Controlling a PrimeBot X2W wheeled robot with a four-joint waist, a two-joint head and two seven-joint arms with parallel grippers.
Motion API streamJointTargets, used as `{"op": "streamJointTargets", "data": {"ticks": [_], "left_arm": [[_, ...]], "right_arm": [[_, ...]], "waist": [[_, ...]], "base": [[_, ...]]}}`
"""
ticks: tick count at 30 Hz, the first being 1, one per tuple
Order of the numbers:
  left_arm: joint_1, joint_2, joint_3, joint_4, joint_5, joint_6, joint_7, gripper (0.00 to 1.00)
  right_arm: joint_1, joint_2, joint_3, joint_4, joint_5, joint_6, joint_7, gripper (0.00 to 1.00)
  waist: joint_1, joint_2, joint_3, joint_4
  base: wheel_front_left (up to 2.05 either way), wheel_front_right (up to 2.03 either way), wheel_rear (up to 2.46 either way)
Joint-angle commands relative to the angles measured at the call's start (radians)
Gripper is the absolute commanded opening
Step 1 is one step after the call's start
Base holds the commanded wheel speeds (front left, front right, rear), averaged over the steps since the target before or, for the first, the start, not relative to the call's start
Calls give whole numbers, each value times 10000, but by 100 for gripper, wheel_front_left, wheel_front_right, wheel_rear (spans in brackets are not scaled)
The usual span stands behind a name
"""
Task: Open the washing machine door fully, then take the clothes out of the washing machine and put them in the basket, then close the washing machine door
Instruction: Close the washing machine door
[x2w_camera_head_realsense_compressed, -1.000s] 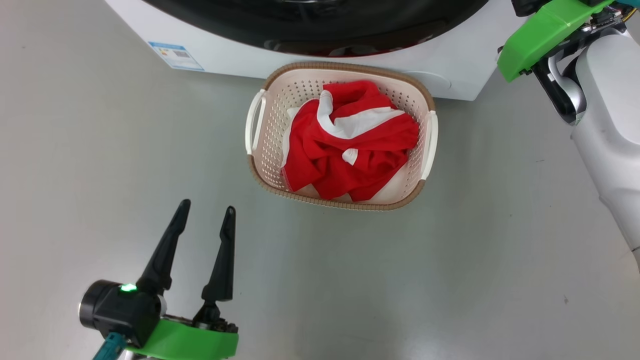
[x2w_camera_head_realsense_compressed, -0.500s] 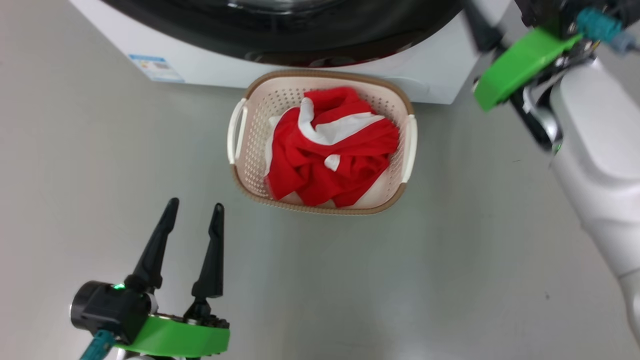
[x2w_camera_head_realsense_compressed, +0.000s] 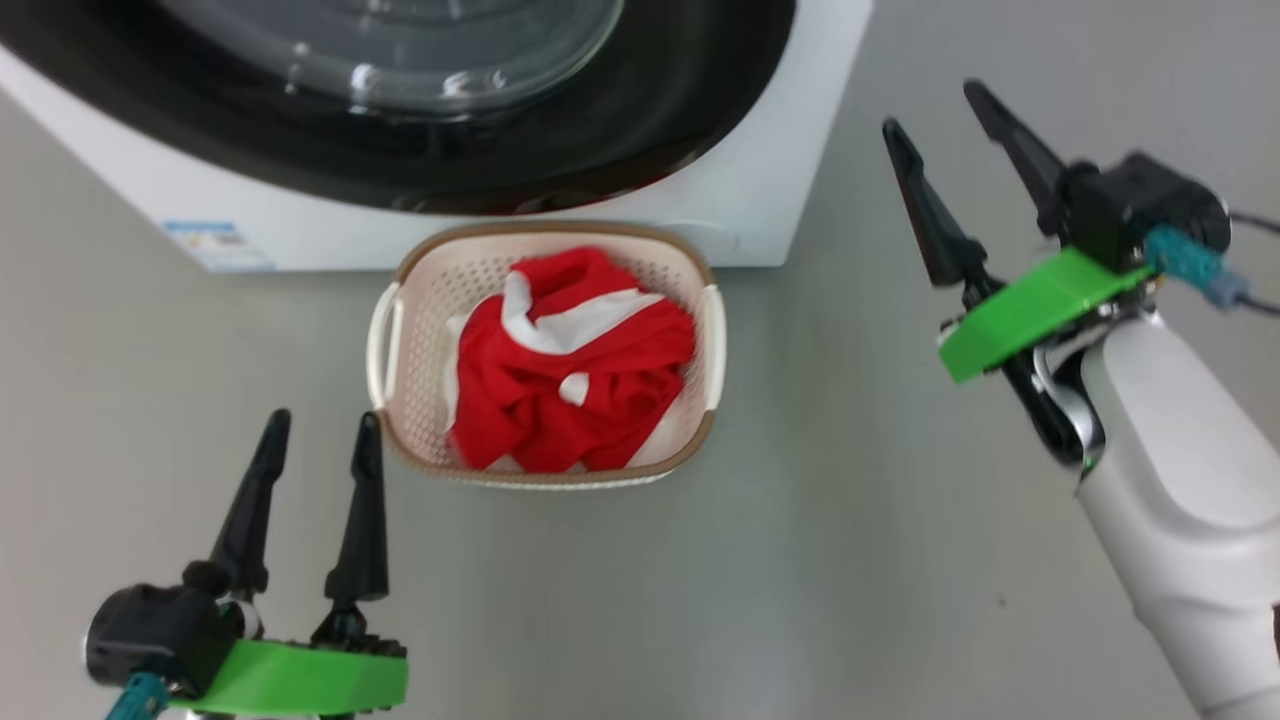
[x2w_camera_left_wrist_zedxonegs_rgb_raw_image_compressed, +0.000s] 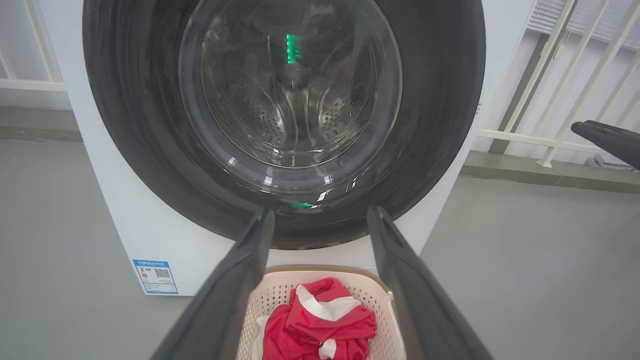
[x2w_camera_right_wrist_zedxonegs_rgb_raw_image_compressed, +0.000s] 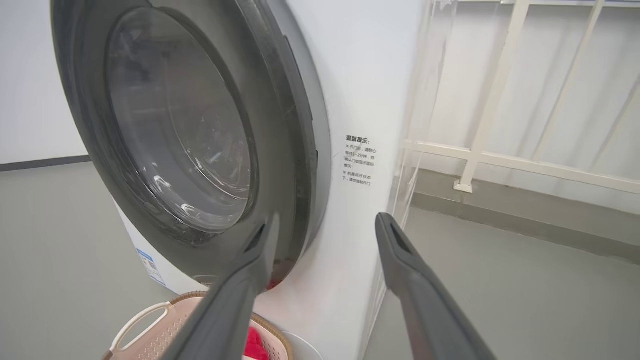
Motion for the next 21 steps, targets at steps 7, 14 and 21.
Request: {"op": "streamJointTargets", "data": {"ticks": [7,14,21], "left_arm": [[473,116,735,-78,2,-129,-90,100],[769,147,938,-8,221,-197,-90,100],[1105,184,1137,-69,533,-227,-90,100]], "right_arm": [[1718,221,-618,-1047,-312,-36,-53,100],[2779,267,-1238,-1631,-498,-36,-53,100],[3497,253,-1520,-2107,-681,-36,-53,100]], "waist": [[0,0,-1212,-1302],[0,0,-1829,-1791],[0,0,-2394,-2026]], "base": [[0,0,0],[0,0,0],[0,0,0]]}}
